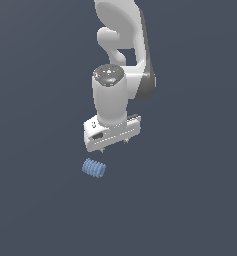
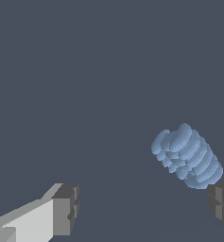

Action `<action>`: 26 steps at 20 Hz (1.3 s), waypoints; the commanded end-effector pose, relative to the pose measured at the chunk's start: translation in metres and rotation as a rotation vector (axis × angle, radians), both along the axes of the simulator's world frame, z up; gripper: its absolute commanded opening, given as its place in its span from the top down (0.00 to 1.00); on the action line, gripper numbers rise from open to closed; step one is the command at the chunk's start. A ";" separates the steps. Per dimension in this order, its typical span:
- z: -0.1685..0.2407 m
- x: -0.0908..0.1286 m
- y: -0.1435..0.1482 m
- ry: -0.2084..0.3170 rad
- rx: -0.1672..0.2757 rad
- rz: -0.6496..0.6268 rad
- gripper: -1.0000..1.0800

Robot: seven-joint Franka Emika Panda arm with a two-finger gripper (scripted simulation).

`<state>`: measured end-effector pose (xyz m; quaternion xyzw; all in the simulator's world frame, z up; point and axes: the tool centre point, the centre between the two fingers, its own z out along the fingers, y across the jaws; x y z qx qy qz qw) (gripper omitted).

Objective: Pick up the object and move it to a goal position.

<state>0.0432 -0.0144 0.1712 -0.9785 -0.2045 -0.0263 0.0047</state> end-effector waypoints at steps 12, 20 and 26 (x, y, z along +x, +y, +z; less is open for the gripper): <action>-0.026 0.019 -0.035 0.016 -0.025 0.328 0.04; -0.042 0.028 -0.058 0.026 -0.034 0.519 0.04; -0.053 0.033 -0.074 0.033 -0.037 0.653 0.04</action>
